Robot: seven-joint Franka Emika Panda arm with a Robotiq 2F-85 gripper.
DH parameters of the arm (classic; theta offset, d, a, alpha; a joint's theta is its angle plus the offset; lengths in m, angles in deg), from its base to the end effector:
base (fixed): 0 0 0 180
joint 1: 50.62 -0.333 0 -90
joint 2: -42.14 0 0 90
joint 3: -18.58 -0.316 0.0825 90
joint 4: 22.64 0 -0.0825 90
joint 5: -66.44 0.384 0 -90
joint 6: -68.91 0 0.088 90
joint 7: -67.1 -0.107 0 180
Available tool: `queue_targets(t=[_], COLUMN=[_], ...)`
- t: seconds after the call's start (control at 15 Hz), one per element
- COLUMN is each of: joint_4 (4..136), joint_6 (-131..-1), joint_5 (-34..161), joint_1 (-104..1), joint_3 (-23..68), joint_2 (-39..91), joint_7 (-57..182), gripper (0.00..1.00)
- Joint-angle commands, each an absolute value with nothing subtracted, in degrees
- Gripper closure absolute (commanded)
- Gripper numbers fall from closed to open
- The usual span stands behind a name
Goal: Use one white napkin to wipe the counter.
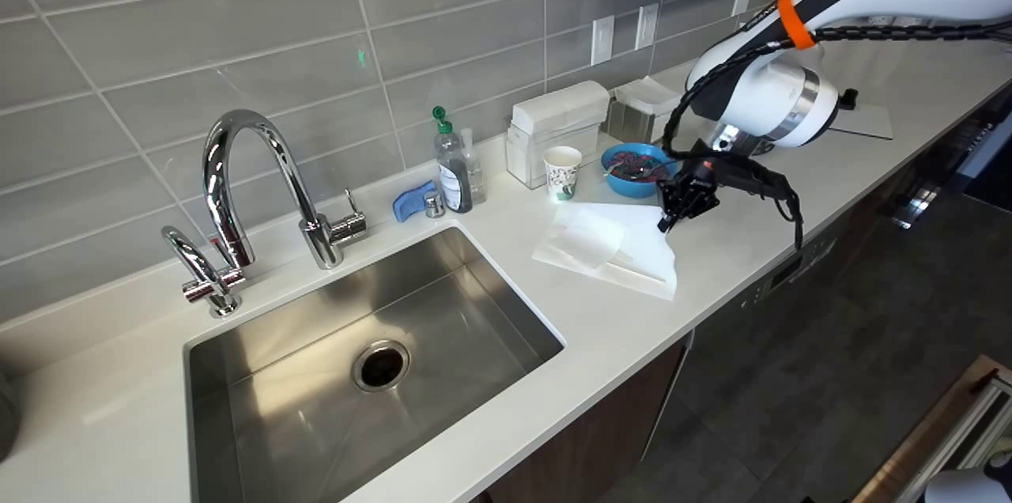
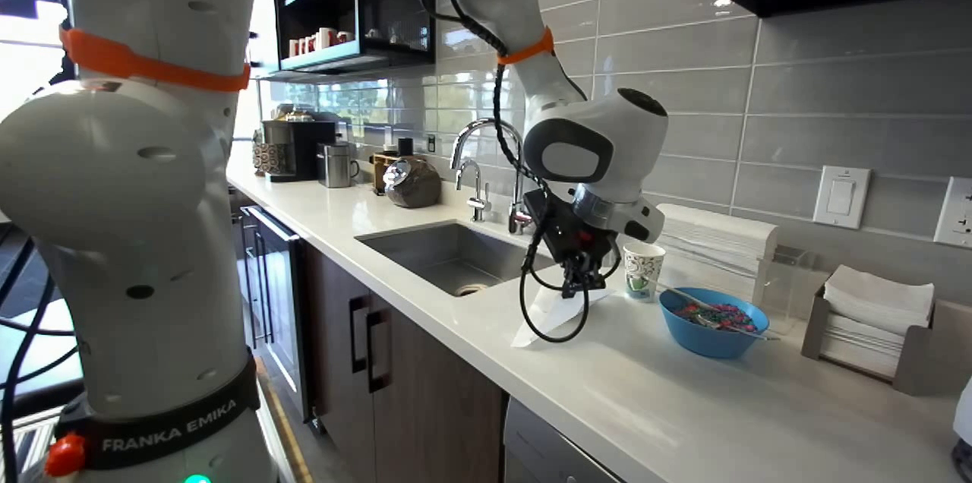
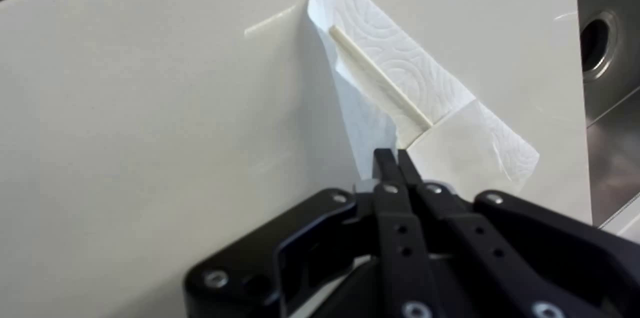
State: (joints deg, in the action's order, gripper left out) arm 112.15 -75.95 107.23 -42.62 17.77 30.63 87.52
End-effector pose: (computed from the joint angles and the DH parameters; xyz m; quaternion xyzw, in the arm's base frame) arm 0.5039 -0.0703 0.2419 -0.9638 0.1777 -0.0355 0.1955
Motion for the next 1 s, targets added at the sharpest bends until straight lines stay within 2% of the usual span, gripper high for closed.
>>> queue_targets(t=[0.0, 0.93], joint_4=[115.1, 120.83], joint_6=[-80.78, -105.39], joint_5=[104.31, 99.32], joint_1=[-44.09, -46.35], joint_3=[18.65, 18.22], joint_2=[33.93, 38.06], joint_7=[83.88, 80.7], gripper=[1.0, 1.0])
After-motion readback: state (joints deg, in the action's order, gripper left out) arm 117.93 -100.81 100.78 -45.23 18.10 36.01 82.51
